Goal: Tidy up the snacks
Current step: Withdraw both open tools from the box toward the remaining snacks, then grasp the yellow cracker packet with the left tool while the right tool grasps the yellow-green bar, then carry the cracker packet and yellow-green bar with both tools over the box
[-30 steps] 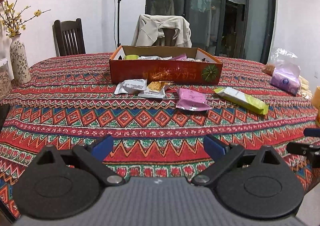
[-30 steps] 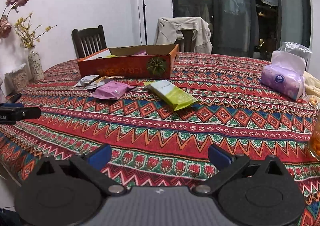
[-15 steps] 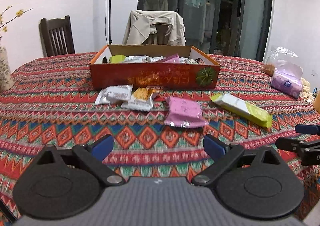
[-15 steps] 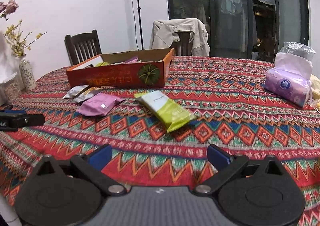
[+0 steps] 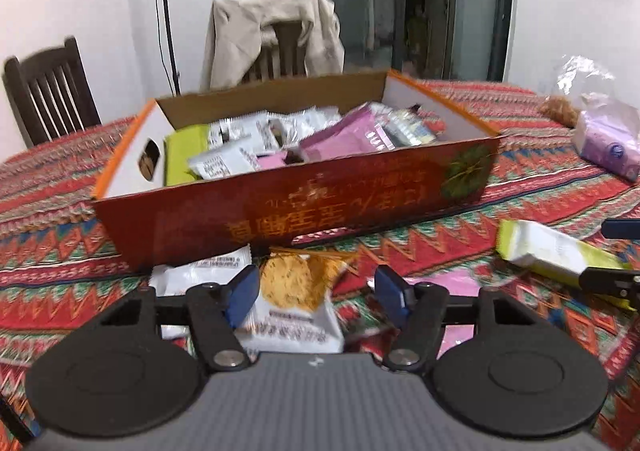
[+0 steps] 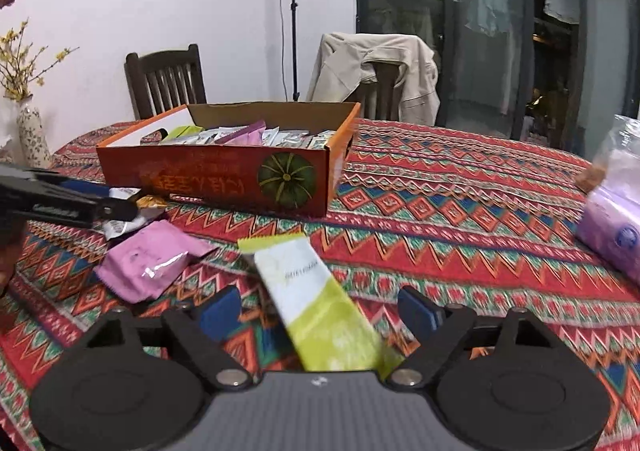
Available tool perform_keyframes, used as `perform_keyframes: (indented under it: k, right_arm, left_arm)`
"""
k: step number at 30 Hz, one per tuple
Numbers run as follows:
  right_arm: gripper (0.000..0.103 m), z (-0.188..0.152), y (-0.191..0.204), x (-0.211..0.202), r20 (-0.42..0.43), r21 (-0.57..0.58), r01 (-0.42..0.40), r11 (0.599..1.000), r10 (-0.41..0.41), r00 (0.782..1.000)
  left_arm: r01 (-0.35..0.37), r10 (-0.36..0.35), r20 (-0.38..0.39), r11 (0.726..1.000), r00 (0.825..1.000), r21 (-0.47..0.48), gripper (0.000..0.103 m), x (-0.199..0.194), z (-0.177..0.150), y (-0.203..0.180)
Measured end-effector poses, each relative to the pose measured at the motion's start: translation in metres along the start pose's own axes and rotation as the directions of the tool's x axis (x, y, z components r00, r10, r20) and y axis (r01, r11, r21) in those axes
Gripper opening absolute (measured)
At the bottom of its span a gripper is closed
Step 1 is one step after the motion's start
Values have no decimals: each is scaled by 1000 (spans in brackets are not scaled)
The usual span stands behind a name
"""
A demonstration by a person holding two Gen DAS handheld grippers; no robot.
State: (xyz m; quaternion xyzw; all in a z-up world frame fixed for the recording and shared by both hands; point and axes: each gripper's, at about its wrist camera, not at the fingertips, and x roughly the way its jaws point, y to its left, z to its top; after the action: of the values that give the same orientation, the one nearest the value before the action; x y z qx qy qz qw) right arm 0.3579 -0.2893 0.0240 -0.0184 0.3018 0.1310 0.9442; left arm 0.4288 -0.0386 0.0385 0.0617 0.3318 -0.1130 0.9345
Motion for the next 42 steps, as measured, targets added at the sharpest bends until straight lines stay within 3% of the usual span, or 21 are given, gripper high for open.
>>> perform_keyframes:
  k: [8,9,10,11,14,21,28,42]
  right_arm:
    - [67,4,0,33,-80,-2,-53,999,53,995]
    - [66,3,2,34,-78,-9,-51,999,50,996]
    - [66,3,4,34,-79,-13,-49,999,47,996]
    - [64,3,4,34,-81,-14,-50,999,48,996]
    - [39,2,6,29,-79,-2,-61,998,61,995]
    - [38,-12,15,3,-76,48,-115,992,118,990]
    - [37,-23,34,-32,-48,52,-153,987,155,987]
    - [37,-29,58,-59,-23,19,-162,987,163,986]
  left_arm:
    - [45,-45,-52,999,998,-8,67,25,1,16]
    - [47,-47,-55,999,997,-3,64,24,1,16]
    - [48,-48,-53,999,997,0,46,22,0,15]
    - [56,-56,-54,998,997,8,43,20,1,14]
    - [116,-115,-69,993,991,2,41,9,-2,6]
    - [105,-108,-25,990,994,-98,41,-38,-23,0]
    - [120,-113,42,965,993,-231,41,-104,-55,6]
    - [111,-96,74,965,993,-239,41,-135,-76,3]
